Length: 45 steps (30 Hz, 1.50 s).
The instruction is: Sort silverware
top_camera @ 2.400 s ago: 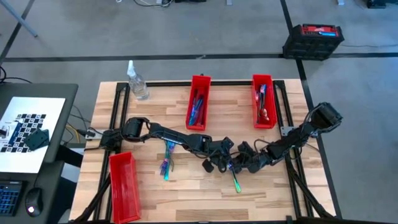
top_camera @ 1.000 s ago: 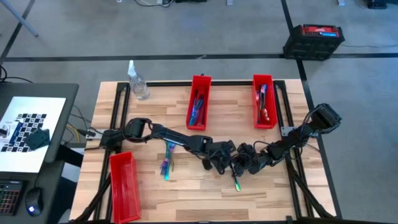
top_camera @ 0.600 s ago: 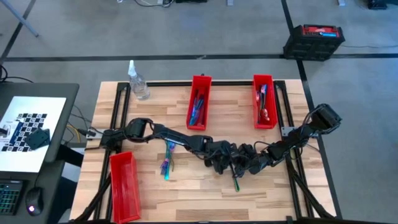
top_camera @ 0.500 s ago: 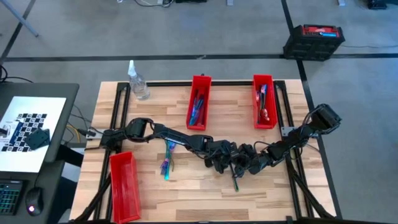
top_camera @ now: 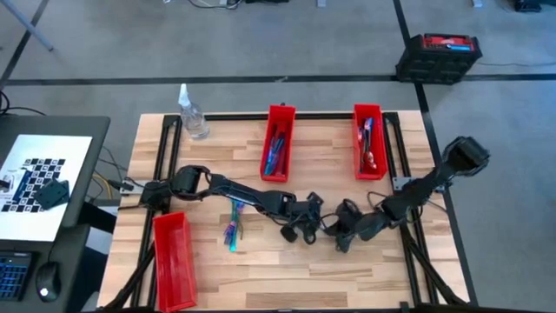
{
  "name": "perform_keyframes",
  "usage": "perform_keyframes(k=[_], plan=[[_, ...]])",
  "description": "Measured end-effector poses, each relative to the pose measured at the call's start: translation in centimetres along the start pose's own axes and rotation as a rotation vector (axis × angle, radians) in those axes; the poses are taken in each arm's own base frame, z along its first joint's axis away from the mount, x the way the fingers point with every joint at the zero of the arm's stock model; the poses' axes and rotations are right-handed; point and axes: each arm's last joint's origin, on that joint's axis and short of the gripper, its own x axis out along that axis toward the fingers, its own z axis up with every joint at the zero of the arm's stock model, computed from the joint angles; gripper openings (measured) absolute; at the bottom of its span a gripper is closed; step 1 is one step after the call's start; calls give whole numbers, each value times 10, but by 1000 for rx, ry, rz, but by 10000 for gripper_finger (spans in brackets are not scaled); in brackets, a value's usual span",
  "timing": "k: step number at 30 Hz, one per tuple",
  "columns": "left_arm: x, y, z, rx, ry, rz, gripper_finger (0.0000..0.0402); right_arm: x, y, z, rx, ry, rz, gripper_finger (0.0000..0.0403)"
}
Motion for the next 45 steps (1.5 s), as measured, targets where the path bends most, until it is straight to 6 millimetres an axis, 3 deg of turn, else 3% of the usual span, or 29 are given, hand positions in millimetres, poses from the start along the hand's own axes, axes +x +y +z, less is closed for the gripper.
perform_keyframes(k=[3,6,10,15,22,26,38,45], plan=[[-26,3,9,-145,20,15,1,-18,12,7,-37,-59,77,0],[-69,17,19,-327,24,81,1,-35,22,13,-63,-133,133,0],[-117,33,17,-561,68,195,1,-45,22,13,-98,-199,99,0],[-184,57,-2,-844,127,388,1,-43,22,11,-93,-215,77,0],[-241,66,-20,-887,199,579,0,-33,17,3,-76,-188,31,0],[-240,73,-38,-904,308,637,0,-26,15,-2,-53,-172,6,0],[-162,102,-86,-903,521,628,0,-17,10,-13,-14,-138,-30,0],[-157,118,-109,-878,506,469,40,-17,10,-13,-27,-138,-32,0]])
